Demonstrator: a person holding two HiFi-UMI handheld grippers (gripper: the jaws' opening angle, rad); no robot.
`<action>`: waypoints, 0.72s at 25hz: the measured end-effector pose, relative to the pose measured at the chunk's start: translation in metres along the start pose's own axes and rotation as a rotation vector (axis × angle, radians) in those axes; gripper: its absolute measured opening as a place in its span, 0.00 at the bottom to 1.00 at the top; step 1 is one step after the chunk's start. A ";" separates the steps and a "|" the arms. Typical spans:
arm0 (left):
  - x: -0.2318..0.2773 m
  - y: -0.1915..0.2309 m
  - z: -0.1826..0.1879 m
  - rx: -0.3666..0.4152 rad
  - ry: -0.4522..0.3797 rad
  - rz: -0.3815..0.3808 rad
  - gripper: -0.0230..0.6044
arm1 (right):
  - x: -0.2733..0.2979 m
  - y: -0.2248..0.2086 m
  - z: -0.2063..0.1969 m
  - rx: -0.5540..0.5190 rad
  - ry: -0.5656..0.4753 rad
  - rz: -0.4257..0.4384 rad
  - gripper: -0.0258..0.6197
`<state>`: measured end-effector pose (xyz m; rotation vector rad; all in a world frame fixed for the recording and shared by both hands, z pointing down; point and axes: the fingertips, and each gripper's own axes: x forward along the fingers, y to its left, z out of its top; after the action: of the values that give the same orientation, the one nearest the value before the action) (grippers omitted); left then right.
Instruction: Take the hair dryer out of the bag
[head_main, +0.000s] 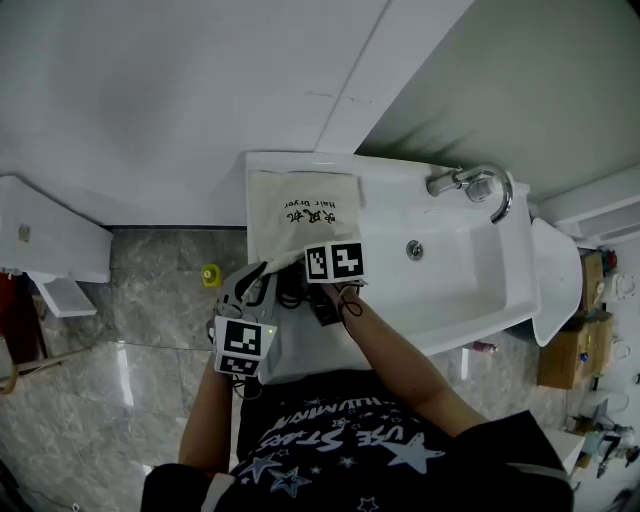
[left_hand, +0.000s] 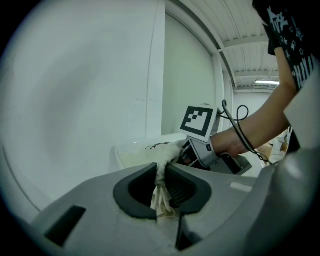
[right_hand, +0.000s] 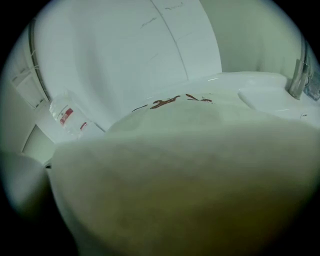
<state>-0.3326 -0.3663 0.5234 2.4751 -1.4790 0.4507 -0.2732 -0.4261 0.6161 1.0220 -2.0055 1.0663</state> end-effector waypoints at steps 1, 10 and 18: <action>0.001 -0.001 0.000 0.003 0.001 -0.001 0.13 | -0.001 -0.001 -0.001 0.014 0.004 0.014 0.39; 0.004 0.000 0.004 -0.005 0.015 0.065 0.13 | -0.038 0.010 -0.024 0.086 0.070 0.239 0.35; 0.002 -0.003 0.008 -0.008 0.035 0.147 0.13 | -0.082 0.016 -0.059 0.049 0.169 0.421 0.35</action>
<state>-0.3274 -0.3694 0.5171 2.3500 -1.6524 0.5104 -0.2366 -0.3420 0.5716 0.5176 -2.1109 1.3748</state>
